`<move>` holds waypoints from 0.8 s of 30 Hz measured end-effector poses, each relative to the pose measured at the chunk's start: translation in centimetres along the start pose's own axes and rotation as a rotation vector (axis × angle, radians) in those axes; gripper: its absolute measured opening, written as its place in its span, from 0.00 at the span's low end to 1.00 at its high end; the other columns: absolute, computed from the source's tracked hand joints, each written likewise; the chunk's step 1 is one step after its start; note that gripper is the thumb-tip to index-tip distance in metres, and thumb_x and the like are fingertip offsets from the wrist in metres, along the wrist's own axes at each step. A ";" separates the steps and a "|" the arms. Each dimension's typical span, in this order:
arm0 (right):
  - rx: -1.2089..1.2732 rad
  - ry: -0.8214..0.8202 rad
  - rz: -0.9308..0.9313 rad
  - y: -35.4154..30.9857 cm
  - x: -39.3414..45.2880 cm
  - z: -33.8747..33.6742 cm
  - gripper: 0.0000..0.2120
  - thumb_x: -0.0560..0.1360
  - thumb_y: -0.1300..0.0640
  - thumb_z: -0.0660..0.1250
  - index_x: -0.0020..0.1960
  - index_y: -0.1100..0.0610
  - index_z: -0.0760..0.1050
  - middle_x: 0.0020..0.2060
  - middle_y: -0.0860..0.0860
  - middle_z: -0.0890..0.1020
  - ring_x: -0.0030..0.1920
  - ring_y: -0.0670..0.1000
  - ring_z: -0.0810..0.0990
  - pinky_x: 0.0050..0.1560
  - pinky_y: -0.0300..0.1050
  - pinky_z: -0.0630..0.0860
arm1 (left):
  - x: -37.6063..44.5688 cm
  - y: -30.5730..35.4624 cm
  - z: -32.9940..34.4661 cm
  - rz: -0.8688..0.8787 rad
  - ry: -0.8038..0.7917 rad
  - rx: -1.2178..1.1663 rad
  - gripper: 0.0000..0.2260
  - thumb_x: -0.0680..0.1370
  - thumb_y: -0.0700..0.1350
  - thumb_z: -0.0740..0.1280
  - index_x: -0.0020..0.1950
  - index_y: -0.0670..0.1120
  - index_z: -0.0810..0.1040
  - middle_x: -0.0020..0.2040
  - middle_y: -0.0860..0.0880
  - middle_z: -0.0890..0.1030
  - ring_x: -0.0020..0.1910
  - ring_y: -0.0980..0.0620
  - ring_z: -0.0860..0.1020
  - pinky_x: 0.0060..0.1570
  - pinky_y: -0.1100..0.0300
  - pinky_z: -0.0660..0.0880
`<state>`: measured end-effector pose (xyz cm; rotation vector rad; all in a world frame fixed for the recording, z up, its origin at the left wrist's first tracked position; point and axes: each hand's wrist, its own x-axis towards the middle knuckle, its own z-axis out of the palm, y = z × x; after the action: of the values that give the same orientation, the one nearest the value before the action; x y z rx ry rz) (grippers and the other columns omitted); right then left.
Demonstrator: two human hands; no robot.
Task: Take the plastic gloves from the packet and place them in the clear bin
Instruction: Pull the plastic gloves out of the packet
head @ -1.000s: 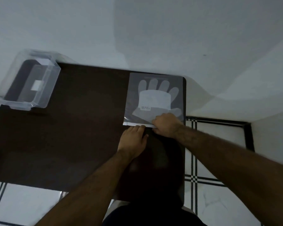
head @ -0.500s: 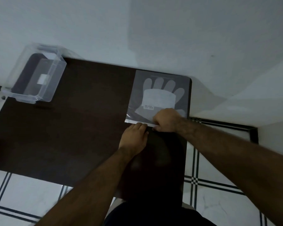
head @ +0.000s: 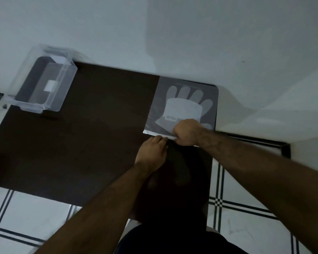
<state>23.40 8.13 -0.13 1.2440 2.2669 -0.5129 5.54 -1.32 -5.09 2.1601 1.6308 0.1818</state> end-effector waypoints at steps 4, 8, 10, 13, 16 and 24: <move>0.024 0.000 0.008 0.2 0.1 0.2 0.14 0.79 0.44 0.68 0.56 0.54 0.82 0.48 0.51 0.83 0.47 0.51 0.79 0.54 0.48 0.78 | 0.1 -0.1 0.1 0.014 -0.002 0.005 0.14 0.84 0.48 0.64 0.68 0.46 0.81 0.61 0.47 0.82 0.57 0.45 0.80 0.57 0.49 0.77; 0.070 0.012 0.015 0.6 0.2 0.2 0.13 0.78 0.44 0.69 0.52 0.53 0.82 0.46 0.51 0.84 0.46 0.52 0.81 0.53 0.49 0.79 | 0.3 0.0 0.3 0.036 -0.006 0.033 0.16 0.84 0.48 0.64 0.69 0.46 0.81 0.60 0.47 0.82 0.57 0.45 0.80 0.56 0.48 0.78; 0.090 0.010 0.017 0.8 0.1 0.0 0.12 0.77 0.44 0.70 0.50 0.52 0.82 0.45 0.51 0.83 0.46 0.52 0.82 0.53 0.51 0.80 | 0.4 0.0 0.4 0.046 -0.018 0.052 0.16 0.84 0.49 0.64 0.68 0.47 0.81 0.60 0.48 0.82 0.57 0.45 0.80 0.56 0.48 0.78; 0.106 0.013 0.028 1.0 0.0 -0.4 0.11 0.77 0.45 0.71 0.49 0.52 0.83 0.45 0.50 0.84 0.46 0.53 0.82 0.53 0.52 0.81 | 0.5 0.1 0.5 0.056 -0.037 0.075 0.16 0.84 0.49 0.62 0.70 0.47 0.80 0.62 0.48 0.81 0.58 0.45 0.79 0.57 0.48 0.78; 0.123 0.011 0.038 1.1 0.2 -0.3 0.10 0.78 0.47 0.70 0.50 0.51 0.85 0.45 0.50 0.85 0.47 0.54 0.83 0.53 0.52 0.82 | 0.4 0.2 0.6 0.055 -0.054 0.098 0.20 0.85 0.50 0.62 0.76 0.47 0.76 0.68 0.47 0.80 0.64 0.44 0.78 0.61 0.48 0.75; 0.347 0.185 0.103 1.8 0.2 1.1 0.08 0.80 0.50 0.67 0.48 0.53 0.80 0.43 0.50 0.83 0.45 0.53 0.81 0.50 0.54 0.81 | 1.2 1.5 0.2 -0.022 -0.073 0.144 0.19 0.86 0.52 0.60 0.75 0.49 0.76 0.68 0.49 0.80 0.68 0.45 0.76 0.63 0.47 0.72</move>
<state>25.16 8.60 -1.33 1.6281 2.3136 -0.8079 7.29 -0.55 -4.80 2.2248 1.6712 -0.0218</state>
